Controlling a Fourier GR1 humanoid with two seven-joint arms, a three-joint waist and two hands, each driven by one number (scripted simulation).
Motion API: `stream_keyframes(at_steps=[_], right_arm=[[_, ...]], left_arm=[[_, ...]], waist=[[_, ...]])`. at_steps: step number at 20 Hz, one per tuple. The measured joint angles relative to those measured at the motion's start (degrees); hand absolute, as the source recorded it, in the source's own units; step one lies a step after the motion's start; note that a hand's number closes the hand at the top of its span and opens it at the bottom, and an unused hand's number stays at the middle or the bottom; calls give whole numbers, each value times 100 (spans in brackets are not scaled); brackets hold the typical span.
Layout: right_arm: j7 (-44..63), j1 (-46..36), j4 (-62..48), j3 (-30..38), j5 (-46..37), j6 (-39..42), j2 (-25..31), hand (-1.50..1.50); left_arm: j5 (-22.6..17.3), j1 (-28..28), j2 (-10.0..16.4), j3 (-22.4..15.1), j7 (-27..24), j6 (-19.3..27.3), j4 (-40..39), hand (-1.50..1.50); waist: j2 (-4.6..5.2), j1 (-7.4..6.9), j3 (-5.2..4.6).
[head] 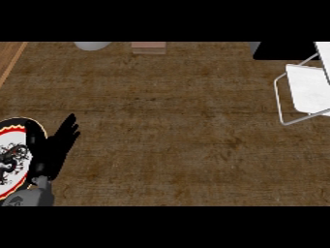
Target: Pick the croissant from the placemat and place it in the tiered shelf
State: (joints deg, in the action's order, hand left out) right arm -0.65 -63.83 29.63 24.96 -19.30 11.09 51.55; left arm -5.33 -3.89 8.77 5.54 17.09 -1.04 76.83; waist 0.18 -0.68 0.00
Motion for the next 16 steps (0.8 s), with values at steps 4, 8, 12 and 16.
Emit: stream_keyframes(at_steps=[4, 8, 12, 16], right_arm=[[218, -168, -138, 428, 448, 88, 98, -150], [441, -369, -319, 775, 713, -172, 305, -150], [503, -307, -402, 949, 742, -580, 654, -150], [511, -176, -675, 1211, 804, -897, 1141, -150]], left_arm=[[34, -44, -26, 6, -67, 22, -106, 0], [20, 21, -38, -5, -163, -40, -84, 0], [-9, 64, 23, 5, -56, -96, 21, 0], [30, 28, -26, -22, -60, -52, -20, 0]], waist=[[-4, 10, 3], [5, -28, 5], [13, -36, 4], [30, -40, 9]])
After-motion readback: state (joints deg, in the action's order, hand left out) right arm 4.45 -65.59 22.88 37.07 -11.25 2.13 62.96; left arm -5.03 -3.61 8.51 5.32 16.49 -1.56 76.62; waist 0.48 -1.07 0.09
